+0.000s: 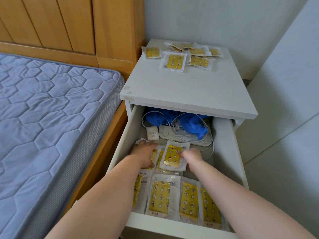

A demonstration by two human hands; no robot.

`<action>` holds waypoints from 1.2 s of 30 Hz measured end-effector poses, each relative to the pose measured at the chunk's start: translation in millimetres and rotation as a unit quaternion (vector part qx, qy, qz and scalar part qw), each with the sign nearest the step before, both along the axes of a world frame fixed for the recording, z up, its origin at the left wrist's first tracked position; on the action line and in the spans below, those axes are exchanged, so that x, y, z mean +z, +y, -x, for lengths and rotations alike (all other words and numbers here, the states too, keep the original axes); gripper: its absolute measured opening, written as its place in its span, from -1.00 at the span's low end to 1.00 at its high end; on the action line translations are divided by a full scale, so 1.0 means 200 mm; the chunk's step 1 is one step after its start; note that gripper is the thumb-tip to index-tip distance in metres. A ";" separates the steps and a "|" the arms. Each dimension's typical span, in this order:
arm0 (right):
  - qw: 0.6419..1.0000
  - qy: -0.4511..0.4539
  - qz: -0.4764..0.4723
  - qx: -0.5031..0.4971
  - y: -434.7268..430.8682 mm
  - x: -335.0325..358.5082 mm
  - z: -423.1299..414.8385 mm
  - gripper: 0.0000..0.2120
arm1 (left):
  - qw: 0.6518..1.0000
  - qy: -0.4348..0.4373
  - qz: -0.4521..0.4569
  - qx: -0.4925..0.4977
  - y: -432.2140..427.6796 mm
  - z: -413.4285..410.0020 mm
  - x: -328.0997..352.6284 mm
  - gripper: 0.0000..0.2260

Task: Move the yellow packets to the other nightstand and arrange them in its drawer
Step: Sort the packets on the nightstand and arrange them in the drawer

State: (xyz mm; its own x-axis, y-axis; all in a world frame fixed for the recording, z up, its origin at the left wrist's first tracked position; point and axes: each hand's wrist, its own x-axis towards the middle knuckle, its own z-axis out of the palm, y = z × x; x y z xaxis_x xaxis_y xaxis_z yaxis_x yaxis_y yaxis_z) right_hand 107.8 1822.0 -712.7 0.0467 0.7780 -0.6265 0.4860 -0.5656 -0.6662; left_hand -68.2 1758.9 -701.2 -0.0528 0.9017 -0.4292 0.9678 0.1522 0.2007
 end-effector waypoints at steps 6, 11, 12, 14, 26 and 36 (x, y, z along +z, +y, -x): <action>0.968 -0.143 -0.075 0.194 -0.05 -0.04 0.00 -0.88 | 1.000 -0.022 -0.006 0.009 0.01 0.00 0.01 -0.32; 0.944 -0.168 -0.089 0.270 -0.06 -0.03 0.01 -0.71 | 0.999 -0.046 0.003 -0.002 0.02 -0.07 0.00 -0.35; 0.939 -0.168 -0.098 0.285 -0.06 -0.03 0.02 -0.67 | 0.999 -0.040 0.016 -0.007 0.02 -0.08 -0.01 -0.33; 0.928 -0.176 -0.111 0.308 -0.07 -0.02 0.03 -0.64 | 0.999 -0.023 0.035 -0.016 0.02 -0.08 -0.02 -0.28; 0.962 -0.046 -0.058 0.261 -0.09 0.05 0.00 -0.71 | 0.993 -0.009 0.102 -0.052 0.00 -0.08 -0.02 -0.25; 0.921 -0.123 -0.181 0.321 -0.10 0.33 -0.08 -0.46 | 0.995 0.029 -0.068 -0.072 -0.04 -0.13 0.22 -0.46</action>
